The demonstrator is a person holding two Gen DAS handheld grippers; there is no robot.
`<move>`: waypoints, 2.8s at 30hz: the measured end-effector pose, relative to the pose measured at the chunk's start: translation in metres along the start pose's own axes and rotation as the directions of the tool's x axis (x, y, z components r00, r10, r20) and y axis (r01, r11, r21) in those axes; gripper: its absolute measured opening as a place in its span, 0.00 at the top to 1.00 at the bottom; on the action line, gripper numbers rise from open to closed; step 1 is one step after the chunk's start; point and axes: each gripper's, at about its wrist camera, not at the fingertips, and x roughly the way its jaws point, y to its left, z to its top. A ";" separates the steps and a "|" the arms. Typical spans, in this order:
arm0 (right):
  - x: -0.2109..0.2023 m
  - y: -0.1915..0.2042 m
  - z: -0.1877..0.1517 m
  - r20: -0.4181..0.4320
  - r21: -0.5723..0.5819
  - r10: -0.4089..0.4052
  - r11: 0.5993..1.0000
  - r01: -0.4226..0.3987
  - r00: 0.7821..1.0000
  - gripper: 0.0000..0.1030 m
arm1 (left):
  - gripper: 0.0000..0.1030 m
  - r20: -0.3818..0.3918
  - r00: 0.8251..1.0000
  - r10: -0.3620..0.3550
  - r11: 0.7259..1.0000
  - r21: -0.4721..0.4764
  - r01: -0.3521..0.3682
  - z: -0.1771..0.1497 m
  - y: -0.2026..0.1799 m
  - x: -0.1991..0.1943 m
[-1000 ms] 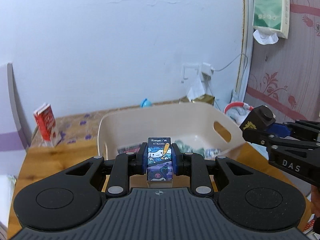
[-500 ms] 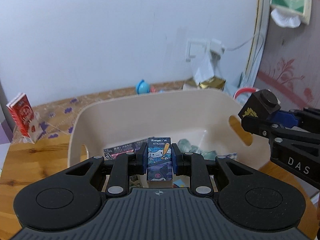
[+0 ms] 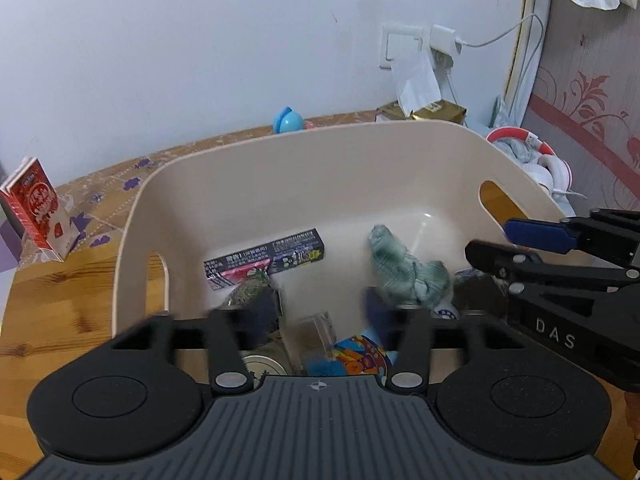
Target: Organize objects
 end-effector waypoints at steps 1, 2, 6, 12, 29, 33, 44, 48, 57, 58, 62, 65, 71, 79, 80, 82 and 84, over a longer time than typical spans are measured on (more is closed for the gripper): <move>-0.003 -0.001 0.001 0.002 0.002 -0.008 1.000 0.008 1.000 0.45 | 0.29 0.010 1.000 0.011 1.000 -0.001 -0.011 0.000 -0.001 -0.003; -0.007 -0.002 0.001 0.015 0.004 -0.018 1.000 0.018 1.000 0.43 | 0.25 0.018 1.000 0.026 1.000 -0.001 -0.026 0.000 -0.001 -0.006; -0.028 -0.007 0.002 0.060 0.014 -0.024 1.000 0.023 0.998 0.27 | 0.17 0.035 0.999 0.041 0.999 -0.017 -0.041 0.000 -0.001 -0.020; -0.053 -0.013 0.001 0.087 0.048 -0.048 0.998 0.044 0.995 0.02 | 0.15 0.048 0.997 0.063 0.998 -0.030 -0.061 -0.005 -0.002 -0.044; -0.112 -0.018 -0.030 0.037 0.166 -0.022 0.986 0.016 0.999 0.00 | 0.15 0.098 0.991 0.089 0.991 -0.111 -0.078 -0.042 0.003 -0.114; -0.127 -0.013 -0.037 0.040 0.154 -0.019 0.988 0.012 0.999 0.00 | 0.15 0.108 0.989 0.099 0.990 -0.115 -0.087 -0.055 0.000 -0.130; -0.173 0.006 -0.061 0.082 0.135 0.008 0.991 -0.019 0.997 0.00 | 0.15 0.152 0.984 0.097 0.986 -0.149 -0.074 -0.085 -0.002 -0.178; -0.186 0.008 -0.071 0.088 0.143 0.022 0.989 -0.035 0.996 0.00 | 0.15 0.144 0.984 0.102 0.987 -0.137 -0.083 -0.092 -0.002 -0.189; -0.213 0.014 -0.087 0.101 0.108 -0.023 0.994 0.012 0.995 0.00 | 0.15 0.128 0.988 0.081 0.986 -0.155 -0.061 -0.123 -0.003 -0.204; -0.214 0.015 -0.087 0.096 0.106 -0.024 0.994 0.013 0.995 0.00 | 0.15 0.124 0.989 0.078 0.986 -0.157 -0.058 -0.127 -0.003 -0.205; -0.221 0.019 -0.089 0.102 0.109 -0.014 0.994 0.003 0.995 0.00 | 0.15 0.120 0.989 0.089 0.987 -0.147 -0.071 -0.134 -0.004 -0.209; -0.226 0.023 -0.091 0.110 0.109 -0.008 0.994 -0.004 0.994 0.00 | 0.15 0.122 0.989 0.085 0.989 -0.128 -0.070 -0.137 -0.007 -0.211; -0.228 0.022 -0.093 0.100 0.136 0.001 0.991 -0.014 0.995 0.00 | 0.15 0.124 0.990 0.070 0.994 -0.097 -0.058 -0.138 -0.012 -0.212; -0.222 0.020 -0.099 0.051 0.141 0.003 0.990 -0.010 0.999 0.00 | 0.15 0.127 0.989 0.076 0.991 -0.116 -0.061 -0.139 -0.001 -0.213; -0.221 0.020 -0.100 0.044 0.141 0.003 0.990 -0.009 0.999 0.00 | 0.15 0.127 0.989 0.076 0.991 -0.119 -0.061 -0.139 0.000 -0.213; -0.219 0.020 -0.101 0.033 0.142 0.003 0.990 -0.008 0.999 0.00 | 0.15 0.127 0.989 0.077 0.991 -0.122 -0.061 -0.140 0.002 -0.213; -0.217 0.020 -0.103 0.021 0.143 0.002 0.990 -0.005 1.000 0.00 | 0.15 0.122 0.990 0.076 0.991 -0.123 -0.061 -0.140 0.003 -0.212</move>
